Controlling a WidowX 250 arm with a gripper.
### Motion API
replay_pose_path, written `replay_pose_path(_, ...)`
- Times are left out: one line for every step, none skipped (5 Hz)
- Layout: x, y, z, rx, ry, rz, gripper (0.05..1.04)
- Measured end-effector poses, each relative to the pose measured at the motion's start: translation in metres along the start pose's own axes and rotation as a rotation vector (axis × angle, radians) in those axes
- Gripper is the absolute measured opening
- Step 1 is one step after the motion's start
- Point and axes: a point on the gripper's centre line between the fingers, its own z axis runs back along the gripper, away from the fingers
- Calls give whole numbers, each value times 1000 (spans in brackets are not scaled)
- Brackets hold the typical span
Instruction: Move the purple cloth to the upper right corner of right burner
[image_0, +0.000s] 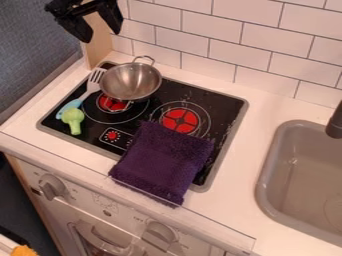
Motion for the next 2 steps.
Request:
replay_pose_path(-8,1,-10,-10,34,15,1001)
replay_pose_path(-26,-25,-9,-56,91,-19,1001)
